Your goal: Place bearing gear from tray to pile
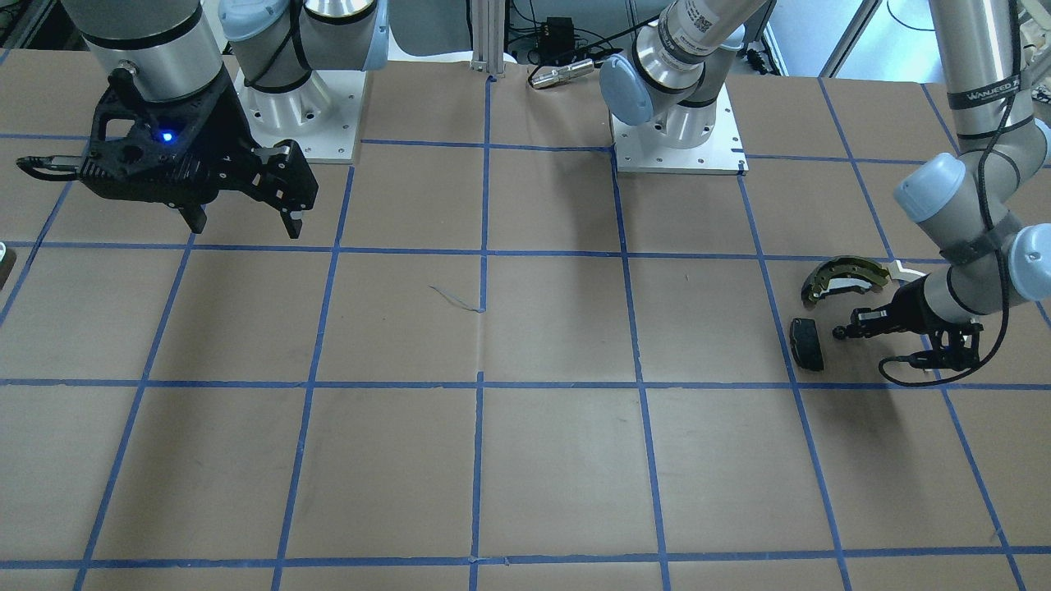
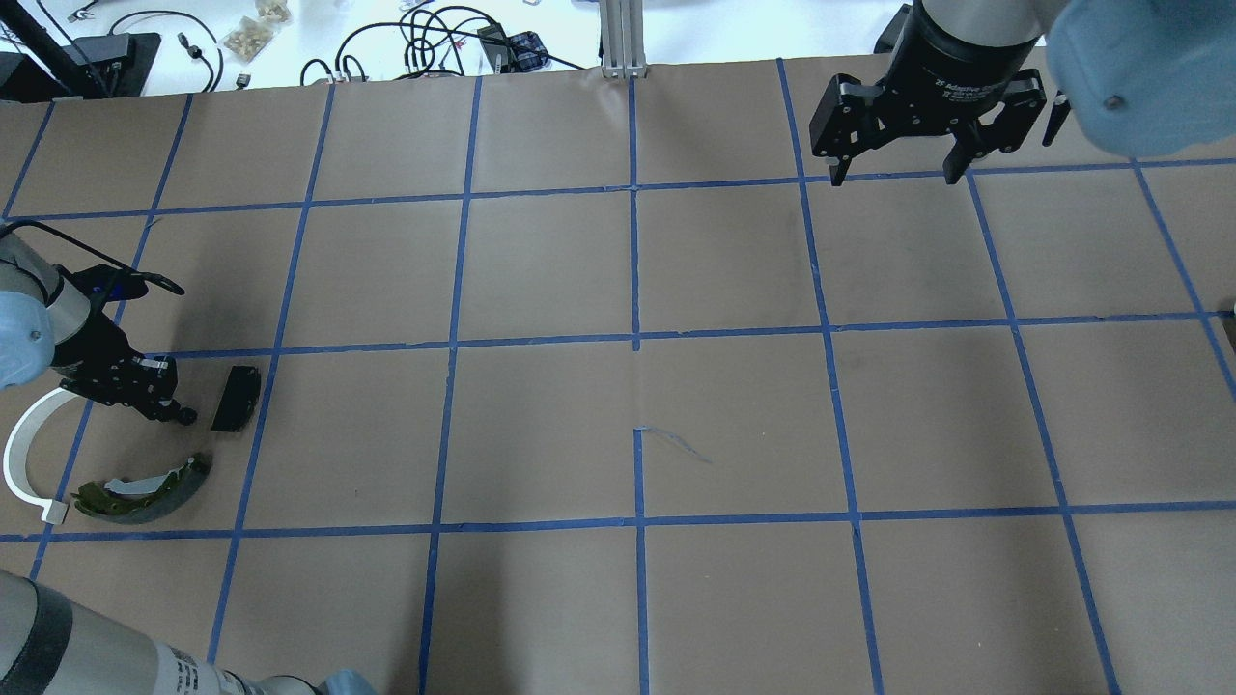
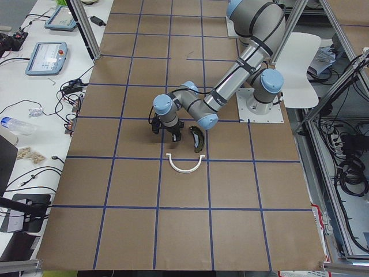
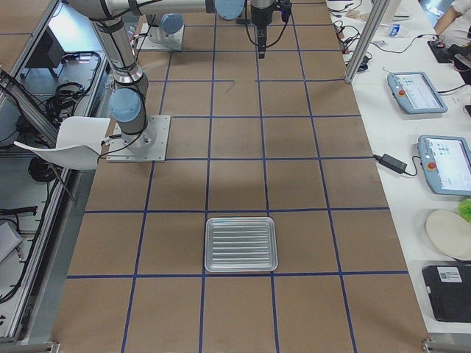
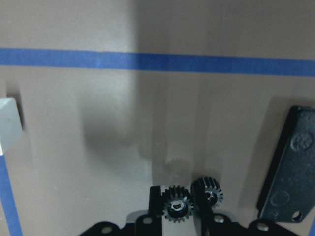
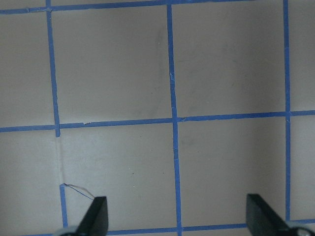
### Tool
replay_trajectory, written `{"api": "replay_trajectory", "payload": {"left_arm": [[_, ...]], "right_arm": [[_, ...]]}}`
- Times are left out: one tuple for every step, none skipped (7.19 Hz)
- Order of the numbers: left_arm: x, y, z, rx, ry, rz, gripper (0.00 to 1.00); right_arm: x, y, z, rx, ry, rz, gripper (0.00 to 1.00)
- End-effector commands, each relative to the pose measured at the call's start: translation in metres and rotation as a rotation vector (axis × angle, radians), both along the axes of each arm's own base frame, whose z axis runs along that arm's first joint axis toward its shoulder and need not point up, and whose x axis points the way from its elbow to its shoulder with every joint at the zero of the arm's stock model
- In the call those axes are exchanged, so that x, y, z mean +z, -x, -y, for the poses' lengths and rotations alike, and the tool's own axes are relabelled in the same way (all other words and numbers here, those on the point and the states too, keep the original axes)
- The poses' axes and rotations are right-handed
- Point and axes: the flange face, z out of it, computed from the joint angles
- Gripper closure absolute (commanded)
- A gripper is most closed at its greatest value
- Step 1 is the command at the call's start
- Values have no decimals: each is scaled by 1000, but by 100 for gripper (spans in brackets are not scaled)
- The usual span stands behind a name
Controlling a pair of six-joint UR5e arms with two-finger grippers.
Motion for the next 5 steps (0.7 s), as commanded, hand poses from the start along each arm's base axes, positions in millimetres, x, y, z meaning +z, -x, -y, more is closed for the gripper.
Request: {"api": "replay_trajectory", "payload": {"left_arm": [[-1,-2,3,-3,12,6,73],[-3,-2,3,0,14,8,34],[-1,-2,4,-2,17,10,13],[2,-2,4,-2,21,13,1],[10,2,5,-8,31,23,0]], "right_arm": [[0,0,0,0,-1,-1,0],[0,0,0,0,-1,-1,0],[-1,0,1,0,-1,0,0],[0,0,0,0,-3,-3,0],[0,0,0,0,-3,-3,0]]}}
